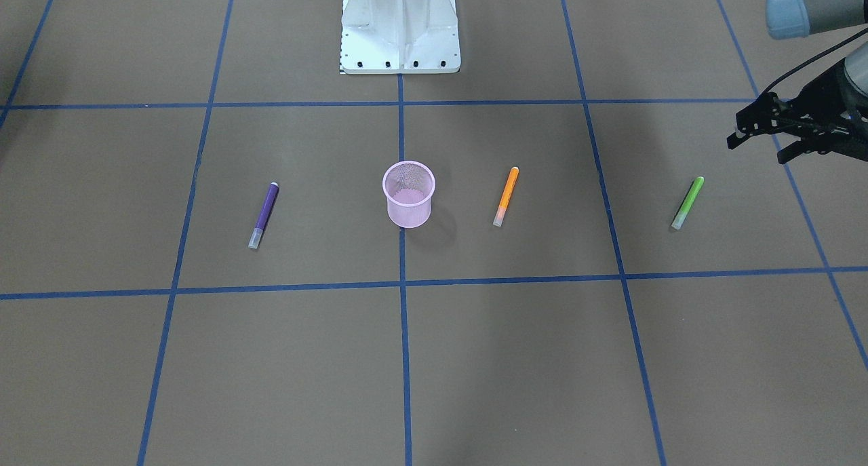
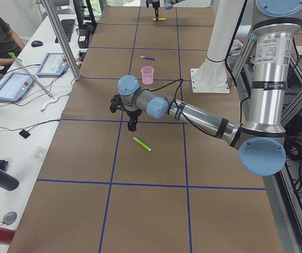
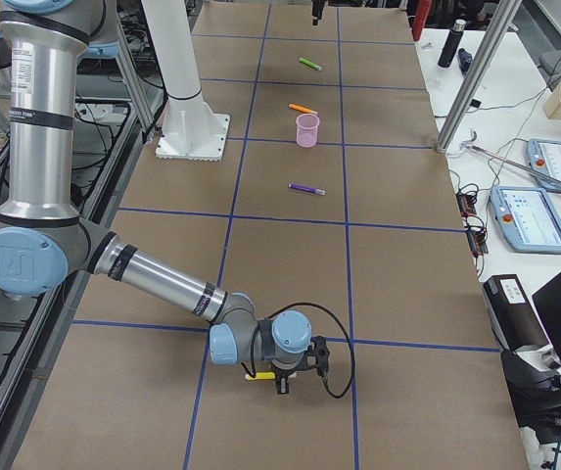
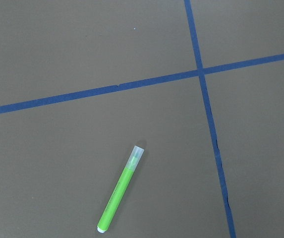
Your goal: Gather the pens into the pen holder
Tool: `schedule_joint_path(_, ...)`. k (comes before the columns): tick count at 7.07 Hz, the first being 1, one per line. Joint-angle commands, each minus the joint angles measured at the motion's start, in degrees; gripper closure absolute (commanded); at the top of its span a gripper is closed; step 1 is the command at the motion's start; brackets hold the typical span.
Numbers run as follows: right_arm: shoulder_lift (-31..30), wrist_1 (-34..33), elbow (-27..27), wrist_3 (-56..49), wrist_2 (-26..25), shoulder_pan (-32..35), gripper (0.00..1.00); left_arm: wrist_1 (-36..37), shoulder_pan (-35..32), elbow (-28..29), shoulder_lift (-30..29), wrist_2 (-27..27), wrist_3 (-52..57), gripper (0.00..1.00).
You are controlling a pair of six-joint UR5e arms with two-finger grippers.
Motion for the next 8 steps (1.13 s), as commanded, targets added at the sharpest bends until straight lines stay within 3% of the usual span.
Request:
schedule_joint_path(1,0.2,0.0,0.7,0.2,0.6,0.0,1.00,0.1,0.0,-0.5,0.1,0.0,0.0,0.00)
schedule_joint_path(3,0.7,-0.2,1.5,0.9,6.6,0.2,1.00,0.2,0.1,-0.5,-0.4,0.0,-1.7,0.00)
schedule_joint_path(5,2.3,0.0,5.9,10.7,6.9,0.3,1.00,-0.3,1.6,-0.4,-2.1,0.1,-3.9,0.01)
schedule_joint_path(6,3.1,0.4,8.9,17.1,6.9,0.2,1.00,-0.2,4.2,-0.5,-4.6,1.5,-5.6,0.01)
schedule_joint_path(8,5.4,0.5,13.1,26.2,7.1,0.1,1.00,-0.6,11.8,-0.5,-9.7,9.4,-13.0,0.01)
